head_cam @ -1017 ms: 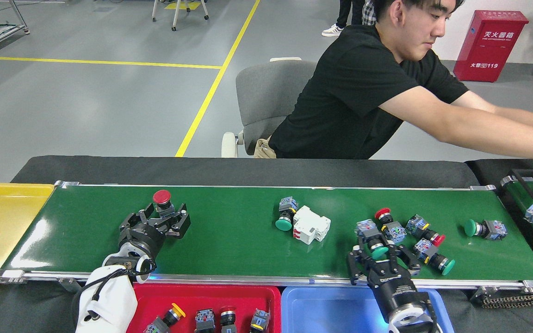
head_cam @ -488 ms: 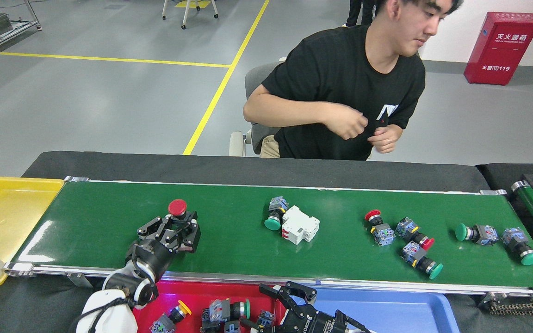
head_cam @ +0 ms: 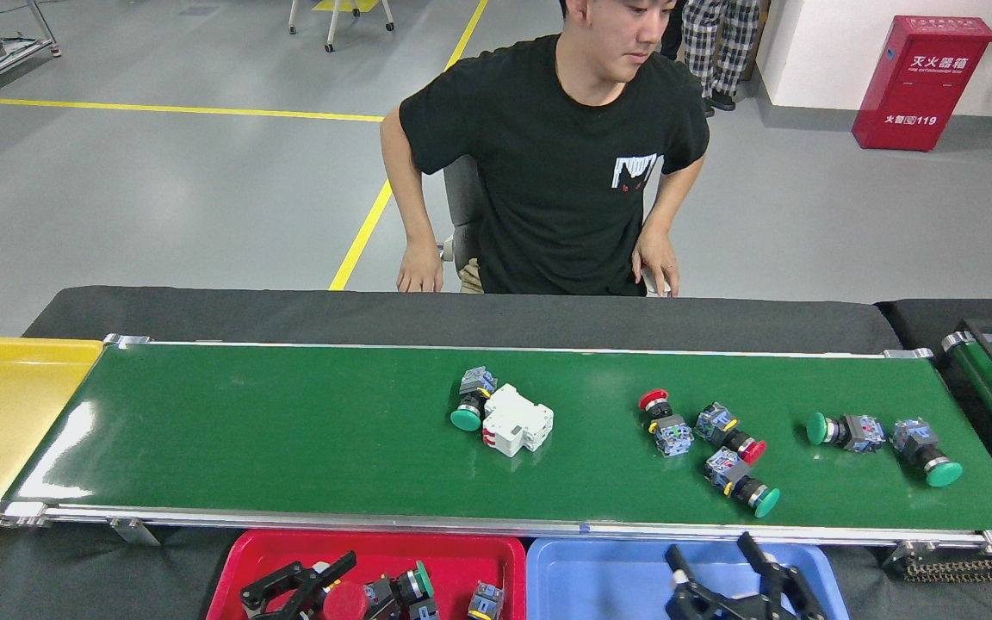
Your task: Pick switch part from conveyor to tray
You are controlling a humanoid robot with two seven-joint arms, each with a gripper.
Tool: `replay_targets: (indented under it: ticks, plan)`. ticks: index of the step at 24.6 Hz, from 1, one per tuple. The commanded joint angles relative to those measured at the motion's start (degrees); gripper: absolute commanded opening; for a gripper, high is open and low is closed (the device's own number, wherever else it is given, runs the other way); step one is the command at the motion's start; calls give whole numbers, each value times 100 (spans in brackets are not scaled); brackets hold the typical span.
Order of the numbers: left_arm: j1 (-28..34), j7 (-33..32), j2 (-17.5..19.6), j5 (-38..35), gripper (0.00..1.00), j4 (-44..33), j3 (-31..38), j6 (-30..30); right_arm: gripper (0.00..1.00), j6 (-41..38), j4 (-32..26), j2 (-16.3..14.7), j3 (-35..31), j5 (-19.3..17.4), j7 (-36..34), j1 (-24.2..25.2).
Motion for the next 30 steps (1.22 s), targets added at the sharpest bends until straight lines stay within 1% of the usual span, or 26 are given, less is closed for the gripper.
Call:
replay_targets:
  ticks: [1,3,4,8,10,12,14,15,17,21,22,23,24,27,28,30]
  plan:
    - [2,71,-26,27,100,-74,245,-27,97,774,-79,-32,90,333,-45,-170]
    - [2,71,-52,80,100,-74,684,-27,97,870,-52,-32,274,658,184,-311]
    - [2,71,-61,141,100,-74,982,-27,97,862,-26,-32,406,728,315,-390]
    - [-16,71,-8,467,100,-66,1651,-27,98,862,71,-111,924,737,439,-733]
    - [-69,71,-34,467,100,-57,1871,-27,98,853,158,-111,1065,746,720,-899]
    - [-104,71,-96,440,100,-57,1950,61,98,835,308,-120,1083,737,913,-1084]
    - [-86,71,-87,414,100,-57,1853,650,98,809,440,-120,1091,737,1045,-1234]
    - [-86,71,-87,405,100,-39,1844,791,98,809,492,-120,1091,737,1115,-1304]
    - [-113,71,-78,414,100,5,1844,808,98,800,651,-111,1153,737,1177,-1418]
    - [-130,71,-34,414,100,110,1836,791,98,809,1213,-32,1276,728,1186,-1946]
    - [-183,71,-34,405,100,163,1792,791,98,818,1389,56,1276,737,1186,-2121]
    - [-289,63,-34,396,100,224,1651,808,94,818,1494,100,1276,746,1186,-2244]
    - [-429,54,-26,343,100,303,1466,852,83,818,1574,109,1285,763,1186,-2332]
    - [-930,54,-78,-307,100,558,1053,1116,25,800,1688,56,1434,922,1212,-2447]
    - [-1158,54,-105,-570,100,716,922,1230,15,774,1697,47,1487,922,1238,-2455]
    - [-1563,63,-114,-782,100,1077,684,1406,4,589,1697,30,1487,913,1247,-2447]
